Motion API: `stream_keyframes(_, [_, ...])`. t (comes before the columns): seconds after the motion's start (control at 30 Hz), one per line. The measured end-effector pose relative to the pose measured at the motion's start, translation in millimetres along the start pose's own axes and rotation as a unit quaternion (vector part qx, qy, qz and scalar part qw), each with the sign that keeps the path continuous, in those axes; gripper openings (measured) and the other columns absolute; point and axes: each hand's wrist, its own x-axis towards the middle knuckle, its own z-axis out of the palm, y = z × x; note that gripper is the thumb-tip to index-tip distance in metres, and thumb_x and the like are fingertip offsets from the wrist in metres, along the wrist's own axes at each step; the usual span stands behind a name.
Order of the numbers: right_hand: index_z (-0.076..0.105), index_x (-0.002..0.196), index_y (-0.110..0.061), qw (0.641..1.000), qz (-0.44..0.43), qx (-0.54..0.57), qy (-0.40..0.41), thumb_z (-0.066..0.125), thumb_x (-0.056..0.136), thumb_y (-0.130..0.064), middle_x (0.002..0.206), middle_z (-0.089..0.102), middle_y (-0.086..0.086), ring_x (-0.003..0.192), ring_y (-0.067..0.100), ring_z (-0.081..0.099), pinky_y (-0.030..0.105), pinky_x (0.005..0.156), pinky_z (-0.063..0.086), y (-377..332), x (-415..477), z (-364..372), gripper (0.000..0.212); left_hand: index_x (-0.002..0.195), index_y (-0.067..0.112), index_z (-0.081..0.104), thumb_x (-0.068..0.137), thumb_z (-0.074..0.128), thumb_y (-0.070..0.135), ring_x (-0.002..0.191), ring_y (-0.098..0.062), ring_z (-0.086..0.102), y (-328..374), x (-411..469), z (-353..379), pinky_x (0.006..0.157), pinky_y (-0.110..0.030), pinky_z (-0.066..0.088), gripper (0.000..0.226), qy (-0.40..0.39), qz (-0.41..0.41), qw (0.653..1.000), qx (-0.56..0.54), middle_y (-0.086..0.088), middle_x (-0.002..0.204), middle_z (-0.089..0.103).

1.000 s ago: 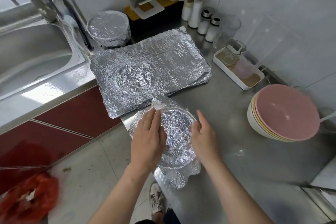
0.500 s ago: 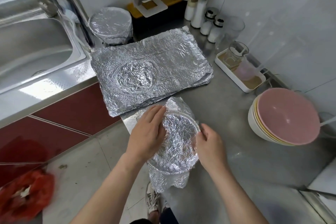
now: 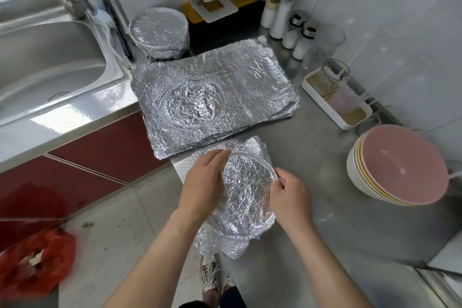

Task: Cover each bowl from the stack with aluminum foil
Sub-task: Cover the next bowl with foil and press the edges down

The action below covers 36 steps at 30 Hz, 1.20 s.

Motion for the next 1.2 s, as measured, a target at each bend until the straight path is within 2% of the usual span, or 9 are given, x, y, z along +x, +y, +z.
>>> stream_keyframes(0.17, [0.047,0.138,-0.002,0.989,0.069,0.117,-0.056,0.045,0.097,-0.018,0.140,0.052,0.009,0.130,0.024,0.047,0.032,0.105,0.035,-7.2,28.6,-10.2,0.044,0.133,0.013,0.059,0.095,0.057,0.008,0.121,-0.027,0.054,20.1,19.3,-3.6,0.091,-0.042,0.053,0.039,-0.029,0.060,0.997,0.031,-0.007,0.135,0.059])
stream_keyframes(0.27, [0.060,0.108,0.006,0.986,0.076,0.128,-0.069,0.045,0.096,-0.017,0.110,0.065,0.020,0.103,0.031,0.059,0.038,0.085,0.044,-18.1,51.1,-5.9,0.029,0.126,0.015,0.064,0.100,0.052,0.021,0.119,-0.027,0.055,28.5,36.1,3.9,0.091,-0.040,0.050,0.029,-0.063,0.089,0.993,0.041,-0.007,0.131,0.060])
stream_keyframes(0.33, [0.056,0.082,0.003,0.985,0.071,0.130,-0.087,0.045,0.095,-0.017,0.079,0.057,0.018,0.075,0.022,0.050,0.032,0.065,0.037,-25.3,58.9,0.3,0.026,0.115,0.016,0.069,0.100,0.051,0.023,0.107,-0.026,0.059,28.8,45.3,8.7,0.084,-0.037,0.050,0.025,-0.089,0.111,0.988,0.054,-0.004,0.115,0.065])
stream_keyframes(0.43, [0.054,0.076,-0.008,0.981,0.049,0.139,-0.122,0.043,0.095,-0.012,0.067,0.041,0.009,0.061,0.017,0.034,0.028,0.050,0.024,-32.9,61.1,6.2,0.022,0.110,0.013,0.069,0.099,0.051,0.023,0.094,-0.026,0.059,26.0,49.7,11.8,0.078,-0.037,0.047,0.023,-0.101,0.116,0.987,0.048,-0.005,0.101,0.066])
stream_keyframes(0.6, [0.061,0.086,0.002,0.978,-0.004,0.126,-0.168,0.037,0.101,-0.018,0.073,0.051,0.011,0.065,0.016,0.041,0.028,0.057,0.030,-33.1,61.4,9.4,0.035,0.106,0.009,0.066,0.101,0.051,0.023,0.087,-0.029,0.060,28.1,46.7,12.2,0.078,-0.041,0.047,0.021,-0.097,0.100,0.990,0.030,-0.008,0.096,0.068])
stream_keyframes(0.83, [0.059,0.081,-0.020,0.981,-0.059,0.083,-0.167,0.035,0.104,-0.033,0.060,0.050,-0.009,0.053,0.004,0.043,0.026,0.053,0.032,-22.4,54.6,10.0,0.036,0.126,0.013,0.060,0.094,0.063,0.023,0.095,-0.026,0.064,30.0,43.8,4.1,0.079,-0.037,0.051,0.034,-0.084,0.069,0.994,0.019,-0.006,0.114,0.067])
stream_keyframes(0.93, [0.065,0.104,-0.017,0.977,-0.082,0.060,-0.189,0.038,0.102,-0.040,0.090,0.068,0.004,0.084,0.018,0.062,0.032,0.075,0.045,-18.7,51.8,12.0,0.036,0.130,0.015,0.059,0.097,0.056,0.032,0.108,-0.026,0.060,16.5,29.0,-4.9,0.091,-0.040,0.048,0.037,-0.039,0.039,0.995,0.080,-0.005,0.123,0.064])
stream_keyframes(1.03, [0.049,0.139,-0.016,0.974,-0.062,0.068,-0.207,0.046,0.098,-0.044,0.139,0.053,0.002,0.127,0.017,0.049,0.026,0.101,0.035,-17.0,51.9,12.5,0.049,0.136,0.014,0.054,0.102,0.046,0.036,0.115,-0.029,0.056,-3.8,3.4,-12.5,0.091,-0.042,0.048,0.041,-0.019,-0.059,0.995,0.080,-0.007,0.128,0.060])
stream_keyframes(1.2, [0.047,0.141,-0.016,0.976,-0.084,0.039,-0.196,0.046,0.101,-0.033,0.141,0.052,0.002,0.120,0.012,0.050,0.020,0.096,0.034,-21.7,49.7,13.4,0.044,0.136,0.015,0.054,0.104,0.040,0.029,0.116,-0.022,0.056,-8.0,-13.5,-2.4,0.085,-0.023,0.037,0.038,-0.029,-0.126,0.991,-0.028,-0.002,0.131,0.060])
